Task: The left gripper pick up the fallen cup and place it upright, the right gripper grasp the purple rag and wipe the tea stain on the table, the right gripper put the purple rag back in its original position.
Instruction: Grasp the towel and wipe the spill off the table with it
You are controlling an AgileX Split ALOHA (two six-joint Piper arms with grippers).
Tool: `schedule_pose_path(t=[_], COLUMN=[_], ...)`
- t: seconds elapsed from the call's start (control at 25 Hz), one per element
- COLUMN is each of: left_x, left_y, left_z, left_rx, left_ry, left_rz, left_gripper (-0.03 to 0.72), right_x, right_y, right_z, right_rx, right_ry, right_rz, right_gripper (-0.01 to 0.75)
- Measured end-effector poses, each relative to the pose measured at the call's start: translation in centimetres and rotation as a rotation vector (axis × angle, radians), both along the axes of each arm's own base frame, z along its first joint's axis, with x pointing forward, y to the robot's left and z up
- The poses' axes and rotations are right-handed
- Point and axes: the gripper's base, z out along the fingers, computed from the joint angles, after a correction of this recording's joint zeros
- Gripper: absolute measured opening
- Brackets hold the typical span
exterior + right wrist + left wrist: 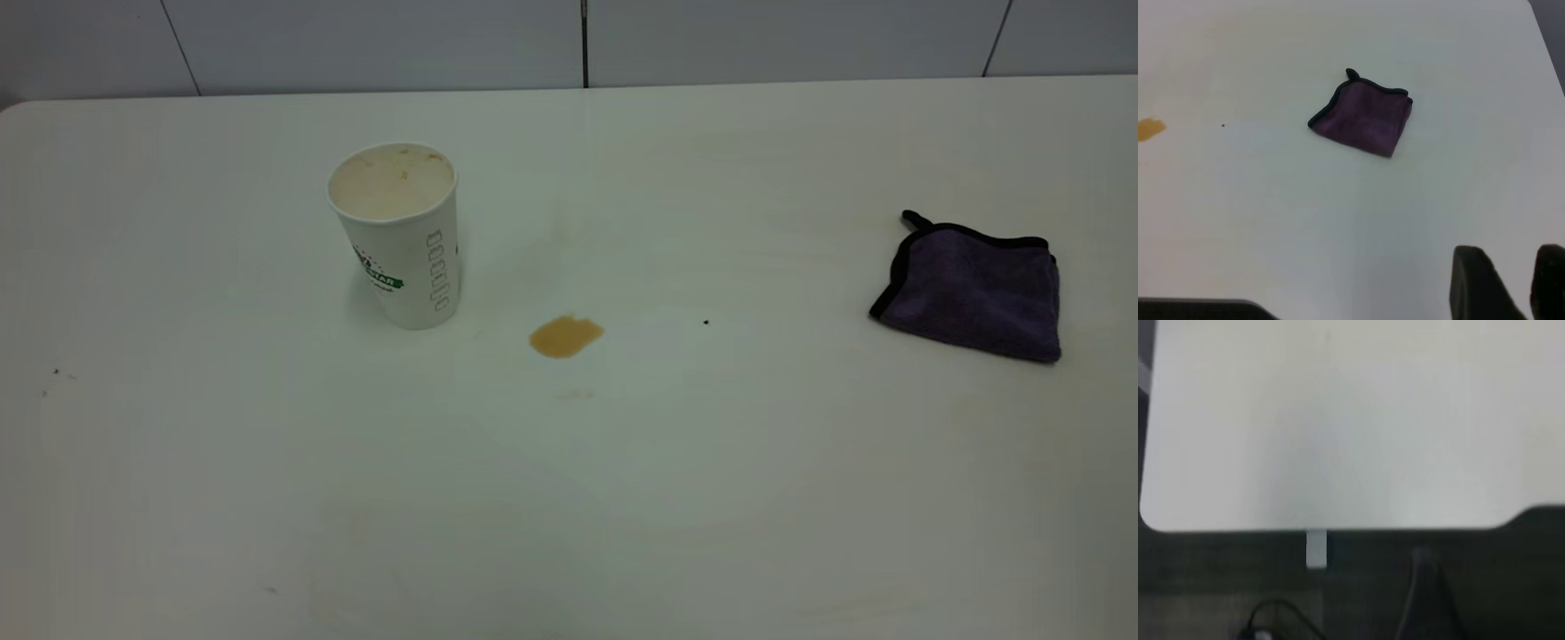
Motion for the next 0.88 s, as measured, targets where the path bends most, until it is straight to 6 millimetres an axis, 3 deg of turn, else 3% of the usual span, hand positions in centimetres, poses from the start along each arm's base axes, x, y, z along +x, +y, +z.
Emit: schedule_pose_path(t=[0.4,0.88], left_x=[-2.5,-2.6], left_y=[0.1,0.1], left_z=[-0.7,-0.7], left_rx=[-0.005,-0.005], left_ry=[-0.171,-0.181], left_rz=[0.007,0.007], left_gripper=[0.543,0.543], right_x=[0.0,0.0], right_y=[0.0,0.0], right_z=[0.0,0.0], right_rx=[0.0,0.0], right_ry=[0.0,0.0], right_rz=[0.0,0.0], right_gripper=[0.238,0.238])
